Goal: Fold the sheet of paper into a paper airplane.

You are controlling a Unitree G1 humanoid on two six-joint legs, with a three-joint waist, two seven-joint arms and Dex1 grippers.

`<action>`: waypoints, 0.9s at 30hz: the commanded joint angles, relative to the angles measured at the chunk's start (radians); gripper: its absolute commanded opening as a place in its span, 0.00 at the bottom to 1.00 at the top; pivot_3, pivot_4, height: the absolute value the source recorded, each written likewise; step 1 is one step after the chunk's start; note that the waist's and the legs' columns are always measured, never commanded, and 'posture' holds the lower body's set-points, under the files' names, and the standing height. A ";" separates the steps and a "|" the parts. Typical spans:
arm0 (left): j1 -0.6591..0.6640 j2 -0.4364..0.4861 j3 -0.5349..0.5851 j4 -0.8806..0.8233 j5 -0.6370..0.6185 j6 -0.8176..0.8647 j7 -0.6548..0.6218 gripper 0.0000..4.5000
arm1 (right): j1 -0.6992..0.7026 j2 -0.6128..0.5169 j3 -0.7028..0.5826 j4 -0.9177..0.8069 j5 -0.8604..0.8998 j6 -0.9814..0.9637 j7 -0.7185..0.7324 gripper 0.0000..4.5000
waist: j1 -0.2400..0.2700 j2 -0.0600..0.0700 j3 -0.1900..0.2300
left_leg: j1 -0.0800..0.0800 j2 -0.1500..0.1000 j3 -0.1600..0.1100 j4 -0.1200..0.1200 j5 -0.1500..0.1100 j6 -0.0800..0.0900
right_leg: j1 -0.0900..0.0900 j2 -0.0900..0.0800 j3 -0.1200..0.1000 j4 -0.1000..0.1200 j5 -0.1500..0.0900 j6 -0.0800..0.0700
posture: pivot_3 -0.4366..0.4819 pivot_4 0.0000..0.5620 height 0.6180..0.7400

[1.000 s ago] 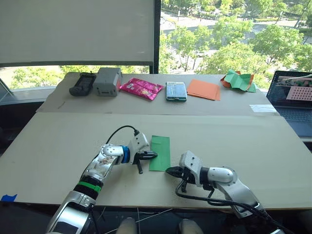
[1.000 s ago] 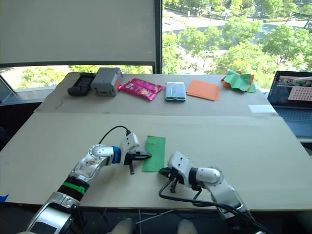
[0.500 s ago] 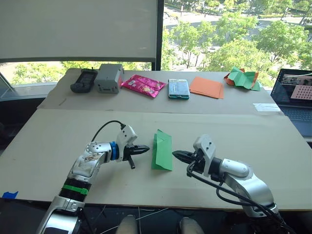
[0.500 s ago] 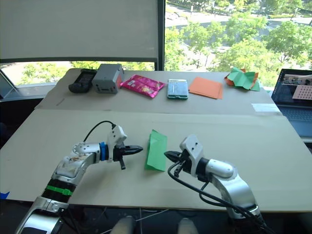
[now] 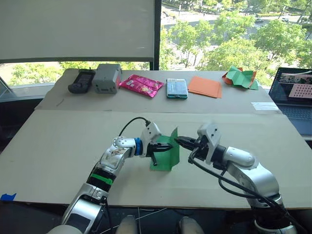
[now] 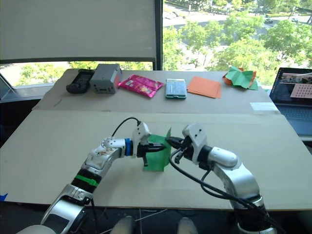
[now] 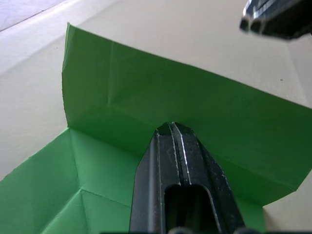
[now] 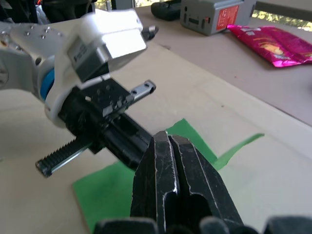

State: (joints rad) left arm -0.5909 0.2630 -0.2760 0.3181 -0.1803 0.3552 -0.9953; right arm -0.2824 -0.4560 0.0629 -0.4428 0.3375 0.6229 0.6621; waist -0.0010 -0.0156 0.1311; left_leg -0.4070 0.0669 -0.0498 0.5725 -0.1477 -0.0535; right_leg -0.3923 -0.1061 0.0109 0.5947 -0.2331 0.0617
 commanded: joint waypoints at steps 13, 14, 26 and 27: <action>0.028 0.029 0.006 -0.018 0.022 -0.035 -0.007 0.00 | -0.049 -0.096 0.146 0.190 -0.222 0.013 -0.077 0.01 | 0.010 0.001 0.000 | 0.000 0.000 0.000 0.001 0.000 0.000 | -0.001 0.000 0.000 0.000 0.000 0.000 | 0.48 0.27 0.72; 0.039 0.039 0.007 -0.025 0.021 -0.032 -0.006 0.00 | -0.039 -0.107 0.149 0.193 -0.233 0.009 -0.075 0.01 | 0.009 0.001 0.000 | 0.000 0.000 0.000 0.001 0.000 0.000 | 0.001 0.000 0.000 0.000 0.000 0.000 | 0.48 0.27 0.72; 0.121 0.068 -0.025 0.026 0.079 -0.064 0.038 0.00 | 0.042 -0.068 0.185 0.316 -0.312 -0.021 -0.113 0.01 | 0.006 0.000 -0.003 | 0.005 0.000 0.000 0.002 0.000 0.000 | 0.002 0.000 0.000 -0.001 0.000 0.000 | 0.48 0.27 0.72; 0.121 0.069 -0.027 0.035 0.084 -0.070 0.038 0.00 | 0.044 -0.065 0.187 0.319 -0.316 -0.024 -0.113 0.01 | 0.005 0.000 -0.003 | 0.006 0.000 0.000 0.002 0.000 -0.001 | 0.003 -0.001 0.000 -0.001 0.000 0.000 | 0.48 0.27 0.72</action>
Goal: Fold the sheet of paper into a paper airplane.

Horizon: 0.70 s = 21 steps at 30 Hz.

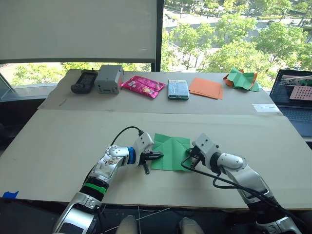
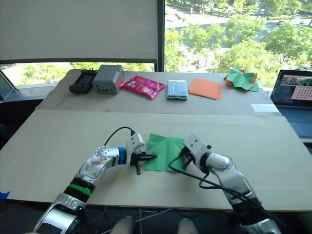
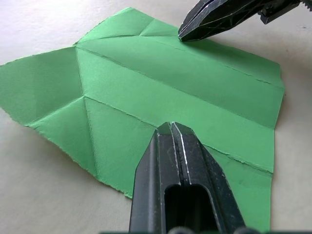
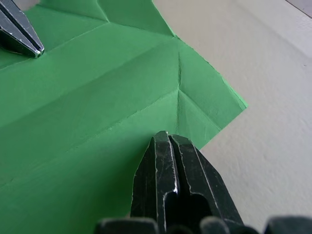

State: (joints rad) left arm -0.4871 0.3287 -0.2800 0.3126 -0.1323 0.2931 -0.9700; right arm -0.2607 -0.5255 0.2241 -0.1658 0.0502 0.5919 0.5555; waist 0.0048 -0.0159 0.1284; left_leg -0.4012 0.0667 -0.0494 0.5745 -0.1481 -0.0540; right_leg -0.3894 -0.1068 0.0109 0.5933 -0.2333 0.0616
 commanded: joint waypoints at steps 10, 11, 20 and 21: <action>0.010 0.011 -0.025 0.026 0.044 -0.028 -0.002 0.00 | -0.030 0.102 -0.149 0.006 0.054 0.010 -0.083 0.34 | -0.005 0.003 -0.001 | -0.002 0.000 0.000 0.000 0.000 0.000 | -0.001 0.000 0.000 0.000 0.000 0.000 | 0.48 0.27 0.72; 0.010 0.011 -0.026 0.024 0.045 -0.028 -0.001 0.00 | -0.034 0.111 -0.160 0.003 0.061 0.027 -0.089 0.44 | -0.005 0.003 -0.001 | -0.002 0.000 0.000 0.000 0.000 0.000 | -0.001 0.000 0.000 0.001 0.000 0.000 | 0.48 0.27 0.72; 0.007 0.005 -0.031 0.035 0.048 -0.039 0.005 0.00 | -0.043 0.174 -0.221 0.019 0.120 0.147 -0.112 0.57 | -0.002 0.003 -0.002 | -0.002 0.000 0.000 0.000 0.000 0.000 | -0.001 0.000 0.000 0.001 0.000 0.000 | 0.48 0.27 0.72; 0.007 0.004 -0.031 0.037 0.049 -0.041 0.005 0.00 | -0.047 0.185 -0.231 0.033 0.130 0.158 -0.116 0.57 | -0.002 0.004 -0.002 | -0.002 0.000 0.000 0.000 0.000 0.000 | -0.001 0.000 0.000 0.001 0.000 0.000 | 0.48 0.27 0.72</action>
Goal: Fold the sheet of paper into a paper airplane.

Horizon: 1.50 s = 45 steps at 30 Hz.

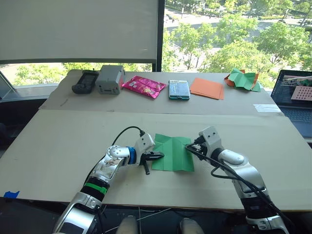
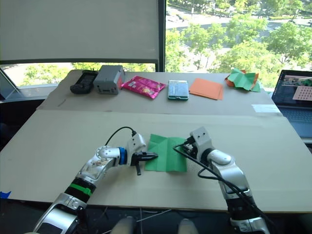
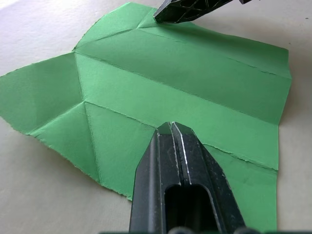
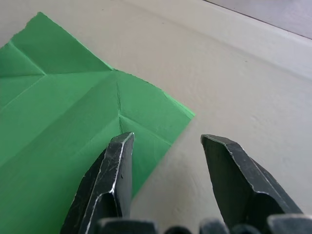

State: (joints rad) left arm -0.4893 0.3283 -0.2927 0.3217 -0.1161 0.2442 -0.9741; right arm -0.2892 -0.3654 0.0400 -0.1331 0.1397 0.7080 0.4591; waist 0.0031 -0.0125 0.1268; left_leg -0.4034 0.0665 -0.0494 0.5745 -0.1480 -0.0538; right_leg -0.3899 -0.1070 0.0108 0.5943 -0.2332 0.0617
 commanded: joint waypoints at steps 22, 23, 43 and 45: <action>0.011 0.011 -0.009 0.027 0.034 0.006 0.020 0.00 | -0.107 0.151 -0.250 0.098 0.304 0.262 -0.077 0.02 | -0.004 0.003 -0.001 | -0.001 0.000 0.000 0.000 0.000 0.000 | 0.000 0.000 0.000 0.000 0.000 0.000 | 0.48 0.27 0.72; 0.011 0.012 -0.008 0.026 0.033 0.007 0.020 0.00 | -0.105 0.153 -0.248 0.092 0.308 0.262 -0.075 0.01 | -0.004 0.003 -0.001 | -0.001 0.000 0.000 0.000 0.000 0.000 | 0.000 0.000 0.000 0.000 0.000 0.000 | 0.48 0.27 0.72; 0.085 0.090 0.076 -0.181 -0.037 0.161 0.035 0.00 | 0.065 -0.083 0.199 -0.276 -0.021 -0.082 -0.015 0.01 | -0.023 0.002 0.001 | -0.002 0.000 0.000 -0.002 0.000 0.000 | -0.006 0.000 0.000 0.000 0.000 0.000 | 0.48 0.27 0.72; 0.099 0.100 0.086 -0.223 -0.049 0.189 0.036 0.00 | 0.070 -0.093 0.224 -0.282 -0.051 -0.116 -0.012 0.01 | -0.022 0.001 0.001 | -0.002 0.000 0.000 -0.002 0.000 0.000 | -0.007 0.000 0.000 0.000 0.000 0.000 | 0.48 0.27 0.72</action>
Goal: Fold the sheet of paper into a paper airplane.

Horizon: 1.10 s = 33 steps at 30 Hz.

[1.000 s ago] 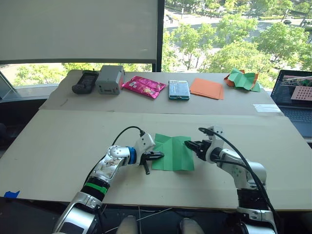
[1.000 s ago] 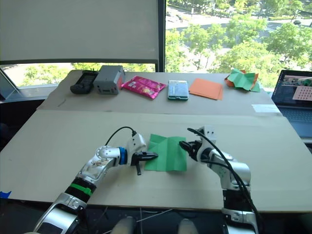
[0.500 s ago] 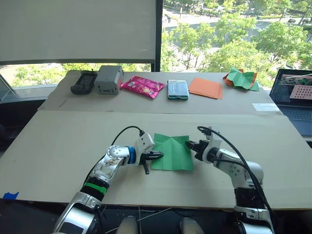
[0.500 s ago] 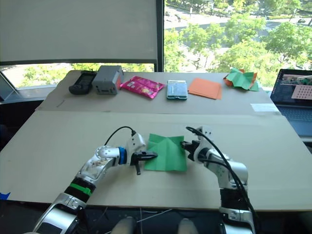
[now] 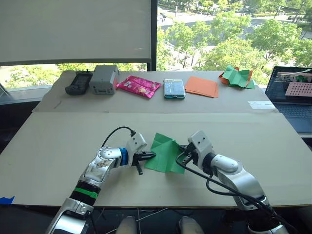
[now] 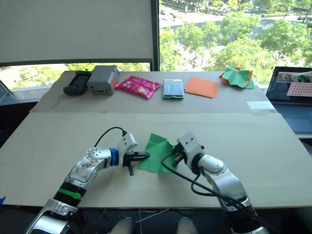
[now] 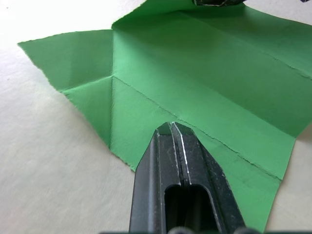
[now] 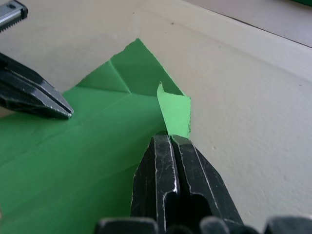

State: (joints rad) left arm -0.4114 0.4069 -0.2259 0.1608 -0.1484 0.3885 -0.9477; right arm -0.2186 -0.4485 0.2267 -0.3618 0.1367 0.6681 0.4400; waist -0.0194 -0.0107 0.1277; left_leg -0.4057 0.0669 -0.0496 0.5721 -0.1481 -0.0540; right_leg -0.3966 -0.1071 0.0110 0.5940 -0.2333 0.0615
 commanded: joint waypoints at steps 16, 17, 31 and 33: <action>-0.008 0.076 0.072 -0.198 -0.103 0.169 0.007 0.00 | -0.004 -0.104 0.102 -0.044 -0.132 -0.200 0.142 0.01 | 0.007 -0.006 0.005 | -0.002 0.000 0.000 0.000 0.000 0.000 | -0.001 0.000 0.000 -0.001 0.000 0.000 | 0.48 0.27 0.72; -0.009 0.072 0.065 -0.195 -0.100 0.167 0.008 0.00 | -0.005 -0.104 0.113 -0.038 -0.146 -0.191 0.141 0.01 | 0.007 -0.006 0.005 | -0.002 0.000 0.000 0.000 0.000 0.000 | -0.001 0.000 0.000 -0.001 0.000 0.000 | 0.48 0.27 0.72; -0.156 -0.023 -0.019 -0.007 -0.057 0.074 -0.010 0.00 | -0.017 -0.116 0.221 -0.019 -0.303 -0.210 0.179 0.01 | 0.017 -0.007 0.006 | -0.002 0.000 0.000 0.001 0.000 0.000 | 0.000 0.000 0.000 -0.001 0.000 0.000 | 0.48 0.27 0.72; -0.199 -0.044 -0.032 0.061 -0.044 0.039 -0.026 0.00 | -0.027 -0.122 0.234 -0.004 -0.328 -0.242 0.190 0.01 | 0.019 -0.007 0.006 | -0.002 -0.001 0.000 0.001 0.000 0.000 | 0.000 0.000 0.000 -0.001 0.000 0.000 | 0.48 0.27 0.72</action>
State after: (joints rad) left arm -0.5758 0.3758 -0.2497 0.1908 -0.2007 0.4733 -0.9561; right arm -0.2289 -0.5653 0.4526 -0.3582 -0.1713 0.4717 0.6153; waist -0.0001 -0.0181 0.1335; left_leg -0.4075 0.0663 -0.0492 0.5732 -0.1480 -0.0539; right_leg -0.3966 -0.1073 0.0109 0.5934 -0.2333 0.0615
